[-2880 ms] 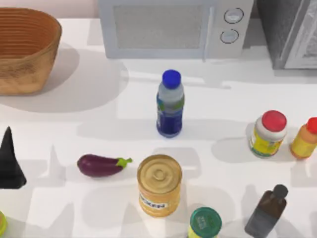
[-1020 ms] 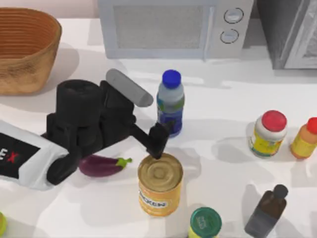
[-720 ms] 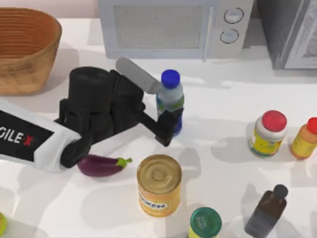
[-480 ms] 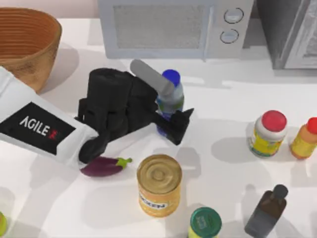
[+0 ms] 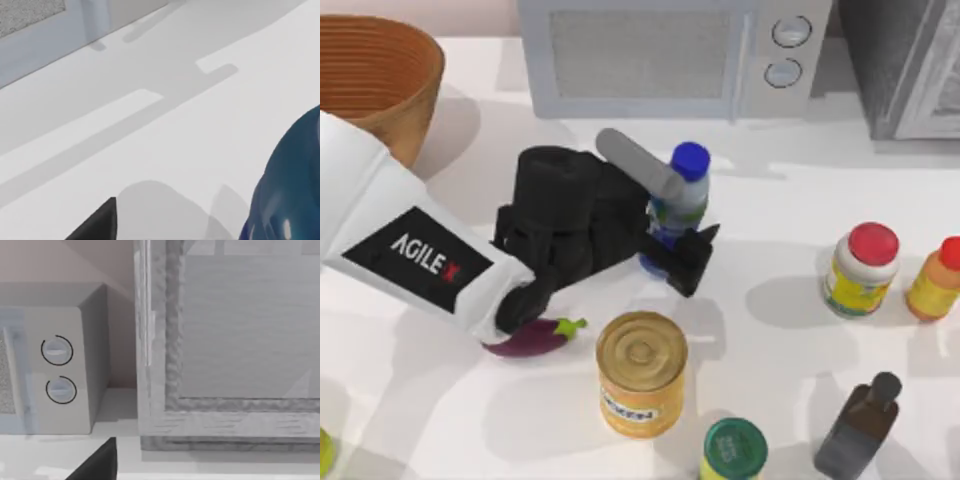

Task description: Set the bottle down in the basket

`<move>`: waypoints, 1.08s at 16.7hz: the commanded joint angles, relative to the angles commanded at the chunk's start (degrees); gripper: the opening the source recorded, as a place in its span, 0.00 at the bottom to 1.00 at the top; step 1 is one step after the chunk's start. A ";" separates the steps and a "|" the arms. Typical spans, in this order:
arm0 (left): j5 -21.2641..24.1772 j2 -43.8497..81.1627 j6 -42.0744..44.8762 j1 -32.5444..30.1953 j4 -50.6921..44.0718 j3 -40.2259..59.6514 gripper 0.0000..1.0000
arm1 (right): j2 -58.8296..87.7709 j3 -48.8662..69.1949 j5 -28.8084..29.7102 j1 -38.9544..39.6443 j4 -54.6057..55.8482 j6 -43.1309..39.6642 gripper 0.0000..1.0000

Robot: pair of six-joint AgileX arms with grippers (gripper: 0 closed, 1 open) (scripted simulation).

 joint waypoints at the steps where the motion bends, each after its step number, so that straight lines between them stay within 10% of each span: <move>1: 0.00 0.00 0.00 0.00 0.00 0.00 0.85 | 0.00 0.00 0.00 0.00 0.00 0.00 1.00; 12: 0.00 0.00 0.00 0.00 0.00 0.00 0.02 | 0.00 0.00 0.00 0.00 0.00 0.00 1.00; 18: 0.00 0.00 0.00 0.00 0.00 0.00 0.00 | 0.00 0.00 0.00 0.00 0.00 0.00 1.00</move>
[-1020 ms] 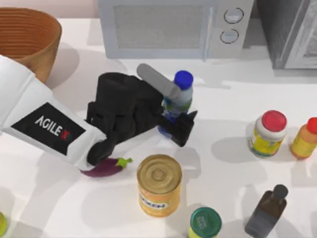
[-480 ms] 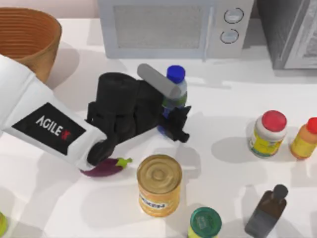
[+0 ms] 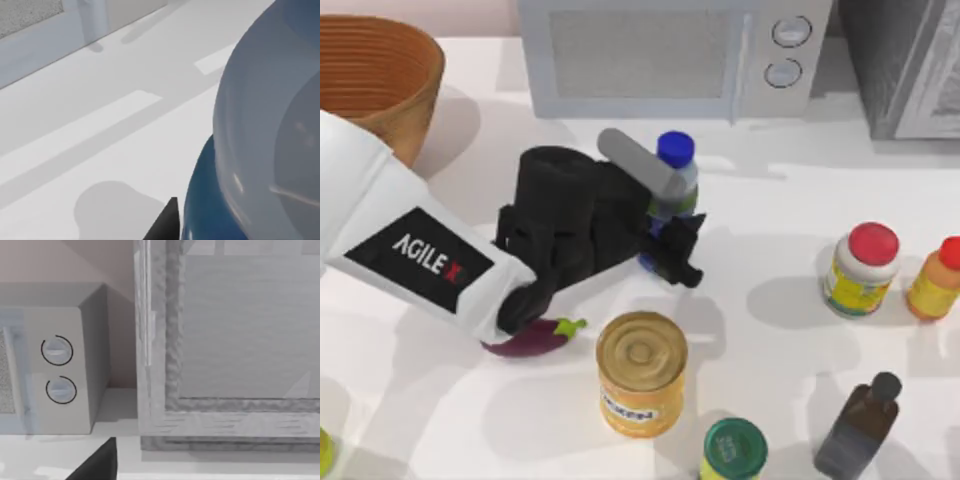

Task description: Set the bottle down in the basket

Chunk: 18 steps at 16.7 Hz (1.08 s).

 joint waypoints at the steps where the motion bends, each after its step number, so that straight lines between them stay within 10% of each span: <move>1: 0.00 0.00 0.00 0.00 0.00 0.00 0.00 | 0.00 0.00 0.00 0.00 0.00 0.00 1.00; 18: 1.39 -26.26 1.08 23.35 -36.34 21.46 0.00 | 0.00 0.00 0.00 0.00 0.00 0.00 1.00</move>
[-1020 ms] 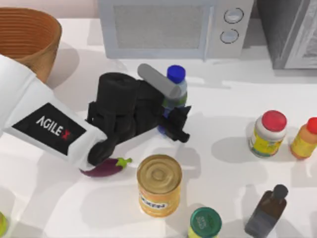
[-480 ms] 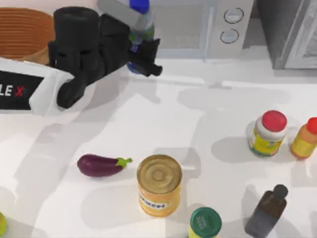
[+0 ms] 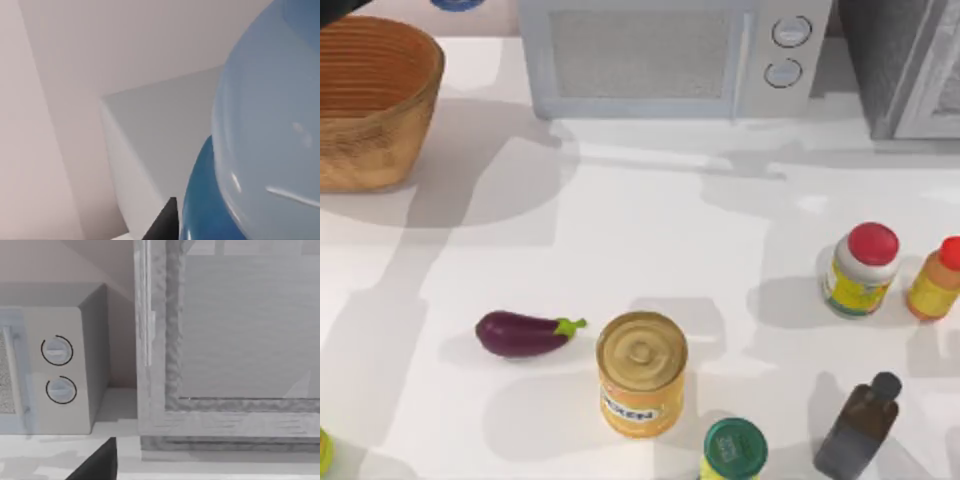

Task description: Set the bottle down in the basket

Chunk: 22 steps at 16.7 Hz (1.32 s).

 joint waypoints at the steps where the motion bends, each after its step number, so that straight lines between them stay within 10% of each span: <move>1: -0.09 -1.17 -0.16 1.84 -1.96 0.85 0.00 | 0.00 0.00 0.00 0.00 0.00 0.00 1.00; 9: -3.84 -4.13 -2.42 18.40 -10.38 0.54 0.00 | 0.00 0.00 0.00 0.00 0.00 0.00 1.00; 22: -4.51 1.67 -2.65 18.09 -5.58 1.60 0.00 | 0.00 0.00 0.00 0.00 0.00 0.00 1.00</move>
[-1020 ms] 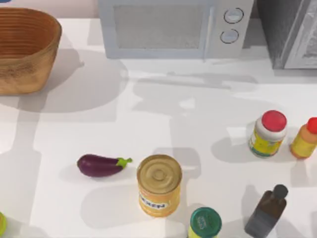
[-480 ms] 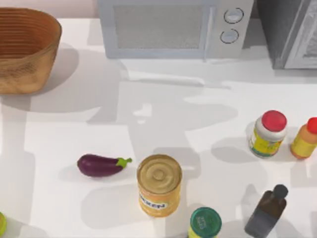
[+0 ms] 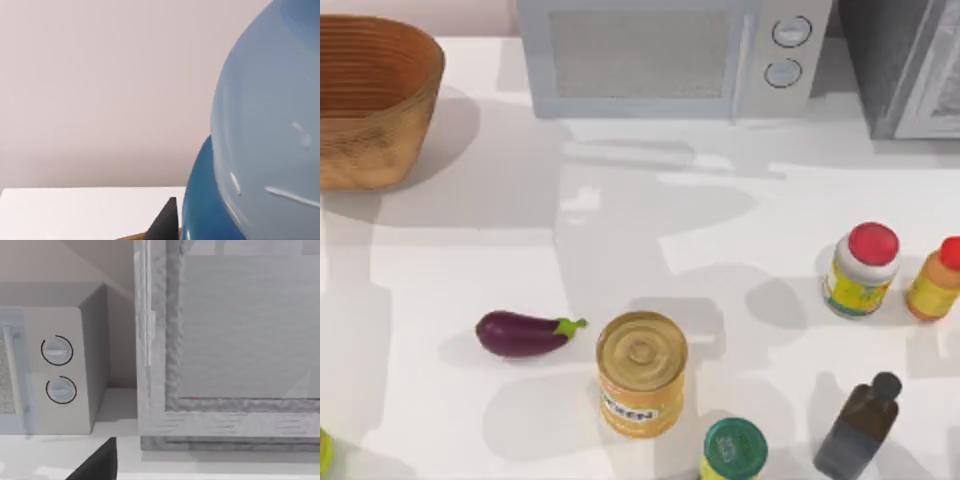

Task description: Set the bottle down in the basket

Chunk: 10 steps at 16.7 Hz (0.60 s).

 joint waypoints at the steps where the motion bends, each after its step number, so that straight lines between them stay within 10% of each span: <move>1: -0.07 0.78 -0.03 -0.07 0.68 0.13 0.00 | 0.00 0.00 0.00 0.00 0.00 0.00 1.00; 10: -0.56 5.28 -0.26 -0.51 4.78 0.76 0.00 | 0.00 0.00 0.00 0.00 0.00 0.00 1.00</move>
